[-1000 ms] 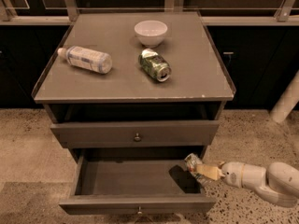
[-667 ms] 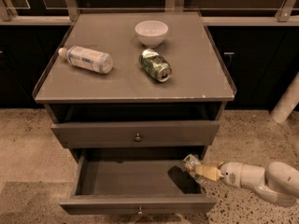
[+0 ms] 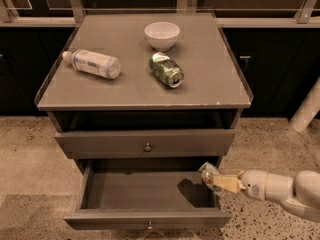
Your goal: Pick 7up can from middle drawer and place on counter
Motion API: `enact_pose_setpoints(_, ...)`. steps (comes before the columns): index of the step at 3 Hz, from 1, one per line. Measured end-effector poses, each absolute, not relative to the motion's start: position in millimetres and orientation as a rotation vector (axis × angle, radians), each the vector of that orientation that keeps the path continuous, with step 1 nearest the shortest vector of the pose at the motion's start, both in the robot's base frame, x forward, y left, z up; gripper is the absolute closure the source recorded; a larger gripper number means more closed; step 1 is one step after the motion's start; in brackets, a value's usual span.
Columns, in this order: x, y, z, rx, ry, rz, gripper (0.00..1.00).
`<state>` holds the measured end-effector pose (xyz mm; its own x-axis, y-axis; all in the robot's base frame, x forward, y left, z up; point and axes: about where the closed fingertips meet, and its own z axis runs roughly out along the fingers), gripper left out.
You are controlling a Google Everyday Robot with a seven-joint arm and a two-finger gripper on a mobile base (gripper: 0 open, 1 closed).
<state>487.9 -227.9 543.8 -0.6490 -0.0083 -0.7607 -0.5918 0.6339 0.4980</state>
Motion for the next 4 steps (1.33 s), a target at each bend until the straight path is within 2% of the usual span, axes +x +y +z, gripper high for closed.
enact_pose_setpoints(1,461,-227,634,-0.628,1.995,0.887,1.0)
enact_pose_setpoints(2,460,-221,719,-0.755,1.906,0.803,1.0)
enact_pose_setpoints(3,491,-220,775,-0.801,1.847,0.768,1.0)
enact_pose_setpoints(4,499,-221,787,-0.806,1.827,0.753,1.0)
